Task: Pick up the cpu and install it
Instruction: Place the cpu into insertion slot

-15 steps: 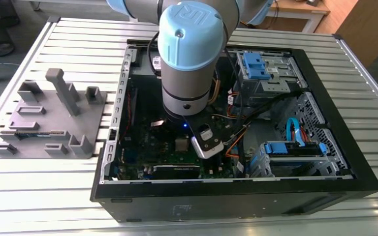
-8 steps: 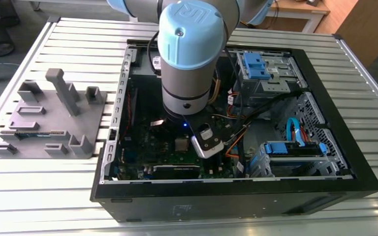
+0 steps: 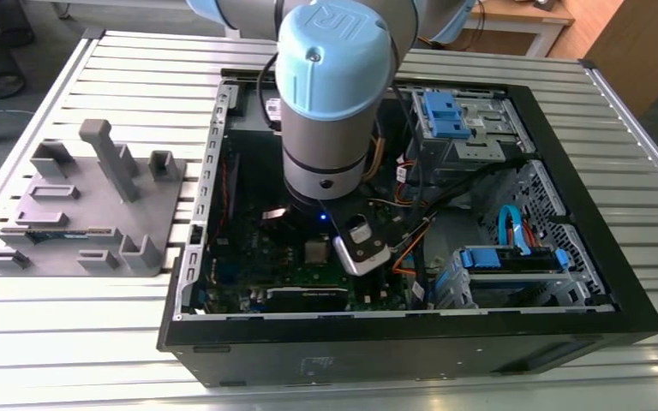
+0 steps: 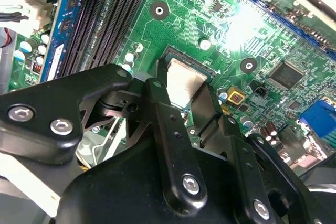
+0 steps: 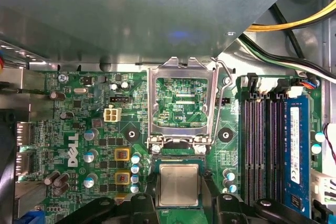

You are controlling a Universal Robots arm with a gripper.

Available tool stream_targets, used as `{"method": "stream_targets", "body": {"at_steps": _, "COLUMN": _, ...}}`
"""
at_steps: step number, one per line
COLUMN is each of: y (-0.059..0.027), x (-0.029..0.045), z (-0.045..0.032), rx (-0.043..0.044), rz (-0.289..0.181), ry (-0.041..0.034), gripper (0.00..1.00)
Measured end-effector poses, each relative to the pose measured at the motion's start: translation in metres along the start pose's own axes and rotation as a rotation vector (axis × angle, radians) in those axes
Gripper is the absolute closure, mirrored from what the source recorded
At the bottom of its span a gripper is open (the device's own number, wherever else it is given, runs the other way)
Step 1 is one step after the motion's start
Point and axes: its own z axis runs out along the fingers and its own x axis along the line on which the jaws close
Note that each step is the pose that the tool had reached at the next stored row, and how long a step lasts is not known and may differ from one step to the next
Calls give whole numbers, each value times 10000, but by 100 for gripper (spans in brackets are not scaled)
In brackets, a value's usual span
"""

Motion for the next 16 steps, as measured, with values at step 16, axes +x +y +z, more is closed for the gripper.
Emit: {"method": "stream_targets", "body": {"at_steps": 16, "y": 3, "x": -11, "z": -58, "rx": -1, "rz": 2, "ry": 0, "gripper": 55}}
